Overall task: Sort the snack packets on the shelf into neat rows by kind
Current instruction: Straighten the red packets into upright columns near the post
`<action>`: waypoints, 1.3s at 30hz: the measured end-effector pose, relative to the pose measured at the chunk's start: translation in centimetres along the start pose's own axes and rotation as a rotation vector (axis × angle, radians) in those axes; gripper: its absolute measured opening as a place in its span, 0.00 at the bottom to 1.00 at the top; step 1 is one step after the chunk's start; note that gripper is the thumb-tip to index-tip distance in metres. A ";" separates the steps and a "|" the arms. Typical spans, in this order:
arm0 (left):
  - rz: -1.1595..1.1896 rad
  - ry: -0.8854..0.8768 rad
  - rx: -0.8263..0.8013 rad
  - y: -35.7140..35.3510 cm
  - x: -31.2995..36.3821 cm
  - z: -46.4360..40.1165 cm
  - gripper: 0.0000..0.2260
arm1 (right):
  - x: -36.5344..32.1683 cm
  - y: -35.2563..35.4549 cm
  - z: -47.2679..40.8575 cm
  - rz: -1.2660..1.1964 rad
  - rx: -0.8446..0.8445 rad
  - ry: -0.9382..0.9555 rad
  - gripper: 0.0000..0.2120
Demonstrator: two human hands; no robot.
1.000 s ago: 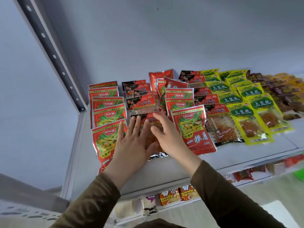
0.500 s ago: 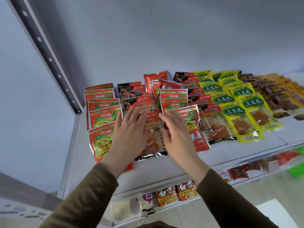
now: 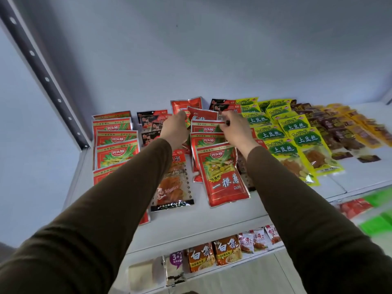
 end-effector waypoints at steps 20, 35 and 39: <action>-0.135 -0.007 0.004 2.3 0.5 2.2 0.03 | 1.4 -2.3 -1.0 -0.207 0.000 0.019 0.07; -0.558 -0.611 -0.456 -7.3 3.8 16.4 0.35 | 1.7 -1.8 -1.3 -0.075 -0.101 0.122 0.06; -0.561 -0.619 -0.467 -7.1 2.8 15.7 0.34 | 1.5 -2.2 -1.2 -0.044 -0.046 0.130 0.04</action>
Point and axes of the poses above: each hand's wrist, its own z-axis away from the middle knuckle, its own y-axis out of the back of the hand, x = y × z, the point moved 4 cm from there along -z, towards the middle knuckle, and after that the axes turned 5 degrees about z, right-handed, at the moved point
